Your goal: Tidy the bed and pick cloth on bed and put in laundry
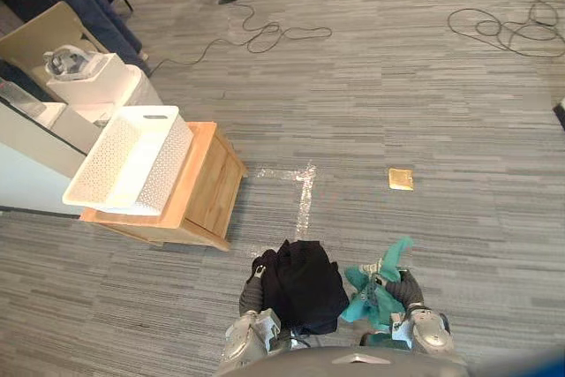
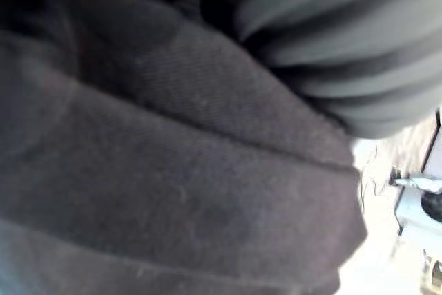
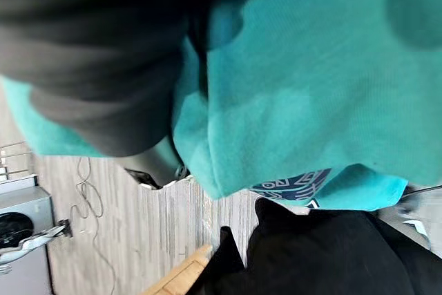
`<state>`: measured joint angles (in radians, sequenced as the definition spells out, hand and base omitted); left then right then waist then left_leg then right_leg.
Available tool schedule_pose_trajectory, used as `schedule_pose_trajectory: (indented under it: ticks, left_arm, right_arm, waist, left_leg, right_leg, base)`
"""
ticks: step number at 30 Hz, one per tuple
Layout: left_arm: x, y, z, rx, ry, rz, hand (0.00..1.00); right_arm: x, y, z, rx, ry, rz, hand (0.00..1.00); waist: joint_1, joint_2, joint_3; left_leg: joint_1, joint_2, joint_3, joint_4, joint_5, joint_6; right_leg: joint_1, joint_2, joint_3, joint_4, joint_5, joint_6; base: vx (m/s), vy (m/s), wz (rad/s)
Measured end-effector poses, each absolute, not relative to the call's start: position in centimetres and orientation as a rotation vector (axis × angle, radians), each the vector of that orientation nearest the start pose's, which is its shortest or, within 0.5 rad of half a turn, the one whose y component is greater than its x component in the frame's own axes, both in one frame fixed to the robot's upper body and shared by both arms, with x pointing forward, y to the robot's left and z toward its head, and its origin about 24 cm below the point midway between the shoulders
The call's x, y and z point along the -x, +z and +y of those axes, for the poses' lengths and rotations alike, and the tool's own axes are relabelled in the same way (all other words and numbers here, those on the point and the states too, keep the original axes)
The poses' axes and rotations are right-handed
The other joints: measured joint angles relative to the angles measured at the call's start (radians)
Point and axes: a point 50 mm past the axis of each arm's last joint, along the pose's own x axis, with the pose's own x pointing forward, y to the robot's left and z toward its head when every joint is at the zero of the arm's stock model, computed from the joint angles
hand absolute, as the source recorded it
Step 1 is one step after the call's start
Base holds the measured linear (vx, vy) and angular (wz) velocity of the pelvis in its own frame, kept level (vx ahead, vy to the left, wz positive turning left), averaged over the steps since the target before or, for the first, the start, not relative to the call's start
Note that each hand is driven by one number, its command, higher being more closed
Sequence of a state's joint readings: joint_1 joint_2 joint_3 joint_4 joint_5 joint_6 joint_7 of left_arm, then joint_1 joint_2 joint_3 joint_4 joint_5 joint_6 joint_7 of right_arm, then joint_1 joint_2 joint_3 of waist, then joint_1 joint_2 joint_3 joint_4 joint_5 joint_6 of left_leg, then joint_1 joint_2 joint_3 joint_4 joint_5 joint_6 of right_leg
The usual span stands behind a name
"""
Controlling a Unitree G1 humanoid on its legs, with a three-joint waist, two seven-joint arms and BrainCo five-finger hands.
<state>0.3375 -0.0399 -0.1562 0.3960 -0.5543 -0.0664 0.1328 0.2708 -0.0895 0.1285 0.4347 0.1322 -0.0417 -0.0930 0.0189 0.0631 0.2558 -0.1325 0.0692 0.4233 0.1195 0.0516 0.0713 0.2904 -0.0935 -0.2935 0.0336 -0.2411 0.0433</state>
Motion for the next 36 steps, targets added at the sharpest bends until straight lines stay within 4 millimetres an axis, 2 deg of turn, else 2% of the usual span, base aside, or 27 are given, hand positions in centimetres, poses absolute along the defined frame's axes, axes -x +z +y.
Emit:
schedule_pose_trajectory:
  ticks: [1, 3, 5, 6, 7, 8, 9, 10, 12, 13, 15, 17, 18, 19, 20, 21, 22, 23, 25, 27, 28, 29, 31, 32, 34, 35, 36]
  left_arm:
    - [-13.0, -9.9, 13.0, 0.529, 0.269, 0.666, 1.00]
    - [-13.3, -9.7, 13.6, 0.514, 0.281, 0.650, 1.00]
    - [-13.4, -9.7, 14.1, 0.501, 0.292, 0.647, 1.00]
    - [-13.3, -9.8, 14.1, 0.487, 0.287, 0.654, 1.00]
    - [-13.3, -9.8, 14.2, 0.483, 0.287, 0.654, 1.00]
    - [-13.2, -9.8, 14.6, 0.459, 0.284, 0.656, 1.00]
    - [-13.1, -9.8, 14.9, 0.432, 0.273, 0.663, 1.00]
    - [-13.1, -9.8, 15.1, 0.412, 0.268, 0.664, 1.00]
    - [-13.1, -9.8, 15.6, 0.386, 0.264, 0.660, 1.00]
    - [-13.2, -9.7, 15.6, 0.386, 0.264, 0.657, 1.00]
    - [-13.2, -9.7, 15.5, 0.386, 0.263, 0.658, 1.00]
    - [-13.0, -9.8, 15.5, 0.386, 0.262, 0.662, 1.00]
    - [-13.0, -9.8, 15.5, 0.384, 0.261, 0.661, 1.00]
    - [-13.1, -9.8, 15.6, 0.382, 0.262, 0.657, 1.00]
    - [-13.2, -9.8, 15.8, 0.377, 0.265, 0.655, 1.00]
    - [-13.0, -10.0, 16.0, 0.359, 0.266, 0.666, 1.00]
    - [-13.0, -10.3, 15.9, 0.351, 0.263, 0.680, 1.00]
    - [-13.3, -10.3, 15.3, 0.363, 0.251, 0.680, 1.00]
    - [-12.9, -10.5, 14.9, 0.375, 0.244, 0.691, 1.00]
    - [-12.8, -10.5, 14.6, 0.384, 0.240, 0.692, 1.00]
    - [-12.8, -10.5, 14.6, 0.386, 0.242, 0.694, 1.00]
    - [-12.6, -10.6, 14.5, 0.394, 0.246, 0.698, 1.00]
    - [-12.5, -10.4, 13.7, 0.431, 0.250, 0.692, 1.00]
    - [-12.4, -10.4, 13.5, 0.439, 0.250, 0.695, 1.00]
    - [-12.0, -10.5, 13.6, 0.450, 0.261, 0.703, 1.00]
    - [-11.8, -10.5, 13.7, 0.451, 0.269, 0.705, 1.00]
    - [-12.0, -10.5, 13.6, 0.458, 0.265, 0.700, 1.00]
  right_arm:
    - [-14.2, -10.1, -16.1, -0.019, -0.085, 0.665, 1.00]
    - [-14.3, -10.1, -15.3, -0.037, -0.076, 0.666, 1.00]
    - [-14.6, -10.0, -14.9, -0.024, -0.059, 0.656, 1.00]
    - [-14.9, -9.9, -14.6, -0.013, -0.034, 0.651, 1.00]
    - [-15.0, -9.9, -14.5, -0.013, -0.031, 0.649, 1.00]
    - [-15.1, -9.9, -14.0, -0.019, -0.016, 0.644, 1.00]
    - [-15.2, -9.9, -13.7, -0.029, -0.013, 0.643, 1.00]
    - [-15.1, -9.9, -13.5, -0.034, -0.009, 0.645, 1.00]
    - [-14.8, -10.0, -13.2, -0.046, -0.012, 0.653, 1.00]
    - [-14.6, -10.1, -13.2, -0.047, -0.014, 0.658, 1.00]
    - [-14.5, -10.0, -13.2, -0.048, -0.021, 0.657, 1.00]
    - [-14.4, -9.9, -13.3, -0.049, -0.026, 0.654, 1.00]
    - [-14.5, -9.8, -13.3, -0.049, -0.027, 0.643, 1.00]
    - [-14.5, -9.8, -13.3, -0.050, -0.028, 0.640, 1.00]
    - [-14.5, -9.7, -13.2, -0.051, -0.028, 0.635, 1.00]
    - [-14.5, -9.7, -13.3, -0.051, -0.030, 0.637, 1.00]
    - [-14.5, -9.7, -13.3, -0.049, -0.030, 0.637, 1.00]
    - [-14.8, -9.5, -14.0, -0.032, -0.041, 0.621, 1.00]
    - [-15.0, -9.4, -14.1, -0.021, -0.034, 0.616, 1.00]
    - [-14.7, -9.5, -13.7, -0.013, -0.014, 0.623, 1.00]
    - [-14.7, -9.5, -13.5, -0.005, -0.004, 0.623, 1.00]
    - [-14.8, -9.4, -13.3, 0.003, 0.007, 0.617, 1.00]
    - [-14.5, -9.0, -13.1, 0.003, 0.029, 0.598, 1.00]
    - [-14.4, -8.9, -13.2, 0.006, 0.030, 0.596, 1.00]
    - [-14.3, -8.7, -13.4, 0.011, 0.029, 0.590, 1.00]
    - [-14.5, -8.6, -13.3, 0.006, 0.029, 0.581, 1.00]
    - [-14.6, -8.5, -13.6, 0.011, 0.019, 0.575, 1.00]
  waist:
    - [0.000, -0.028, -0.012]
    - [0.000, -0.060, -0.026]
    - [0.001, -0.077, -0.032]
    - [0.007, -0.094, -0.041]
    - [0.008, -0.100, -0.043]
    - [0.012, -0.126, -0.057]
    - [0.002, -0.135, -0.058]
    - [-0.007, -0.141, -0.061]
    - [-0.020, -0.133, -0.067]
    - [-0.026, -0.131, -0.067]
    - [-0.032, -0.117, -0.060]
    - [-0.033, -0.098, -0.049]
    - [-0.035, -0.085, -0.050]
    - [-0.031, -0.086, -0.050]
    - [-0.027, -0.092, -0.050]
    - [-0.030, -0.107, -0.052]
    - [-0.032, -0.092, -0.052]
    - [-0.021, -0.058, -0.054]
    - [-0.030, -0.034, -0.056]
    - [-0.024, -0.037, -0.059]
    - [-0.021, -0.038, -0.058]
    - [-0.022, -0.041, -0.058]
    - [-0.028, -0.036, -0.057]
    - [-0.024, -0.033, -0.059]
    - [-0.009, -0.034, -0.062]
    - [-0.010, -0.044, -0.070]
    - [-0.012, -0.033, -0.074]
  left_leg:
    - [0.006, -0.039, 0.004, -0.009, -0.020, 0.018]
    - [0.011, -0.078, 0.005, -0.002, -0.041, 0.043]
    - [0.033, -0.094, 0.012, 0.003, -0.080, 0.058]
    - [0.080, -0.111, 0.001, -0.018, -0.110, 0.053]
    - [0.089, -0.116, -0.003, -0.024, -0.112, 0.052]
    - [0.138, -0.147, -0.033, -0.054, -0.136, 0.050]
    - [0.189, -0.172, -0.080, -0.068, -0.155, 0.055]
    - [0.210, -0.177, -0.109, -0.066, -0.167, 0.057]
    - [0.273, -0.168, -0.217, -0.068, -0.188, 0.058]
    - [0.281, -0.165, -0.245, -0.068, -0.189, 0.059]
    - [0.308, -0.152, -0.334, -0.064, -0.189, 0.058]
    - [0.326, -0.134, -0.380, -0.050, -0.200, 0.039]
    - [0.322, -0.109, -0.410, -0.028, -0.223, 0.001]
    - [0.322, -0.104, -0.417, -0.025, -0.230, -0.013]
    - [0.321, -0.094, -0.439, -0.020, -0.254, -0.048]
    - [0.312, -0.082, -0.445, -0.010, -0.282, -0.077]
    - [0.304, -0.061, -0.445, -0.006, -0.289, -0.087]
    - [0.288, -0.024, -0.426, -0.008, -0.288, -0.108]
    - [0.297, 0.005, -0.424, -0.017, -0.276, -0.126]
    - [0.316, 0.032, -0.430, -0.003, -0.265, -0.142]
    - [0.311, 0.035, -0.432, 0.022, -0.265, -0.142]
    - [0.284, 0.038, -0.432, 0.095, -0.265, -0.142]
    - [0.150, 0.071, -0.400, 0.417, -0.241, -0.143]
    - [0.126, 0.092, -0.366, 0.482, -0.217, -0.142]
    - [0.108, 0.167, -0.192, 0.590, -0.123, -0.133]
    - [0.090, 0.212, -0.088, 0.649, -0.095, -0.123]
    - [0.072, 0.239, -0.017, 0.678, -0.179, -0.120]
  right_leg:
    - [0.001, -0.035, -0.001, 0.005, 0.014, 0.021]
    - [-0.003, -0.073, -0.003, 0.041, 0.022, 0.030]
    - [-0.037, -0.098, 0.004, 0.178, 0.028, 0.044]
    - [-0.109, -0.135, 0.009, 0.403, 0.039, 0.063]
    - [-0.124, -0.144, 0.010, 0.453, 0.046, 0.073]
    - [-0.202, -0.191, 0.040, 0.664, 0.120, 0.140]
    - [-0.277, -0.228, 0.081, 0.859, 0.198, 0.145]
    - [-0.308, -0.239, 0.087, 0.948, 0.182, 0.138]
    - [-0.413, -0.239, 0.067, 1.072, 0.099, 0.061]
    - [-0.438, -0.239, 0.058, 1.061, 0.084, 0.041]
    - [-0.515, -0.221, 0.055, 0.920, 0.023, 0.037]
    - [-0.532, -0.182, 0.075, 0.746, 0.006, 0.039]
    - [-0.522, -0.126, 0.137, 0.495, 0.024, 0.057]
    - [-0.517, -0.109, 0.177, 0.396, 0.047, 0.062]
    - [-0.506, -0.090, 0.257, 0.221, 0.120, 0.058]
    - [-0.484, -0.082, 0.302, 0.141, 0.256, 0.093]
    - [-0.478, -0.064, 0.292, 0.134, 0.273, 0.079]
    - [-0.478, -0.037, 0.271, 0.142, 0.254, 0.067]
    - [-0.493, -0.023, 0.226, 0.226, 0.194, 0.030]
    - [-0.478, -0.019, 0.175, 0.306, 0.103, 0.008]
    - [-0.464, -0.021, 0.162, 0.309, 0.084, 0.011]
    - [-0.434, -0.026, 0.139, 0.297, 0.069, 0.004]
    - [-0.317, -0.019, 0.074, 0.208, 0.066, 0.000]
    - [-0.289, -0.014, 0.065, 0.186, 0.066, 0.000]
    - [-0.209, -0.010, 0.046, 0.126, 0.069, -0.010]
    - [-0.177, -0.012, 0.032, 0.093, 0.075, -0.035]
    - [-0.164, -0.017, 0.025, 0.080, 0.068, -0.048]
  base:
    - [0.40, 0.187, 0.20]
    - [0.45, 0.220, 0.45]
    - [0.44, 0.239, 0.56]
    - [0.31, 0.188, 0.32]
    - [0.40, 0.218, 0.40]
    - [0.32, 0.139, 0.58]
    - [0.42, 0.157, 0.81]
    - [0.51, 0.124, 1.13]
    - [0.51, 0.050, 1.32]
    - [0.40, -0.032, 1.46]
    - [0.33, -0.080, 1.40]
    - [0.33, -0.157, 1.21]
    - [0.32, -0.207, 1.22]
    - [0.38, -0.301, 1.33]
    - [0.32, -0.328, 1.21]
    - [0.30, -0.355, 1.22]
    - [0.26, -0.358, 0.91]
    - [0.22, -0.319, 0.49]
    - [0.23, -0.272, 0.55]
    - [0.26, -0.279, 0.68]
    - [0.19, -0.218, 0.62]
    - [0.13, -0.155, 0.64]
    - [0.16, -0.170, 0.77]
    - [0.21, -0.137, 0.50]
    - [0.23, -0.112, 0.25]
    - [0.32, -0.093, 0.31]
    - [0.30, -0.059, 0.27]
